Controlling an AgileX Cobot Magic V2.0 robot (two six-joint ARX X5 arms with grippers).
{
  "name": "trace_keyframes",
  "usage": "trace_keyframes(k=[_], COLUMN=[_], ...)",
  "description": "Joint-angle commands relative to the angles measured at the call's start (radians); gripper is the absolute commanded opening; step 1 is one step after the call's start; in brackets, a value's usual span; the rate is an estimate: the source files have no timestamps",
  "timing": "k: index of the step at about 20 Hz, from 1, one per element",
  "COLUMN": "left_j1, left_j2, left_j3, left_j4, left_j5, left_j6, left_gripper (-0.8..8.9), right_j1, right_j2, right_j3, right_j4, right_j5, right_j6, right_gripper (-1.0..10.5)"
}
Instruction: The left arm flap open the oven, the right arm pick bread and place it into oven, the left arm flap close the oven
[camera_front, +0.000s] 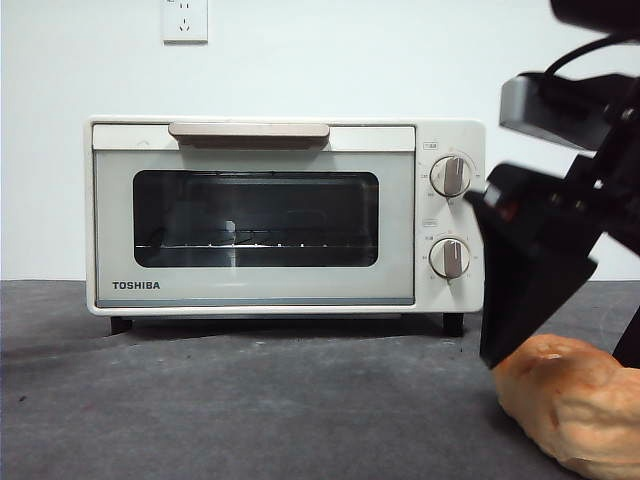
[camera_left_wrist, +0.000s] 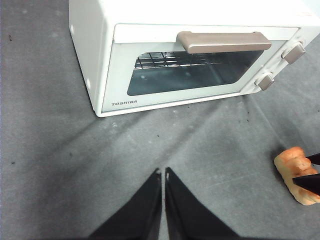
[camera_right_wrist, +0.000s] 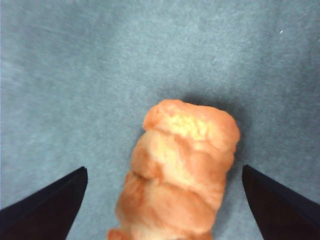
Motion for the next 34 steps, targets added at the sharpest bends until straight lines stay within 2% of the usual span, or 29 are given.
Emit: trace_keyframes(k=[1, 10, 14, 21, 25, 29, 34], left_j1=[-0.002, -0.003, -0.026, -0.137, -0.238, -0.327, -0.384], left_j2=[0.005, 0.005, 0.006, 0.080, 0.220, 0.393, 0.594], left_j3=[0.019, 0.019, 0.019, 0.026, 0.058, 0.124, 0.200], left_j4=[0.008, 0.011, 0.044, 0.252, 0.398, 0.511, 0.595], left_j5=[0.005, 0.005, 0.005, 0.005, -0.003, -0.079, -0.108], left_j6=[0.012, 0.011, -0.006, -0.126, -0.161, -0.157, -0.133], left_gripper=[0.16, 0.16, 0.17, 0.17, 0.18, 0.17, 0.17], right_j1=[0.018, 0.018, 0.018, 0.018, 0.018, 0.018, 0.017], right_j2=[0.038, 0.082, 0.014, -0.158, -0.211, -0.236, -0.252], right_j3=[0.004, 0.004, 0.009, 0.107, 0.201, 0.283, 0.323], right_j4=[0.009, 0.036, 0.050, -0.054, -0.138, -0.187, -0.209], right_j5=[0.034, 0.029, 0.025, 0.025, 0.025, 0.025, 0.025], right_j6=[0.018, 0.017, 0.015, -0.029, -0.064, -0.103, -0.122], right_gripper=[4.8, 1.7, 1.7, 1.7, 1.7, 1.7, 1.7])
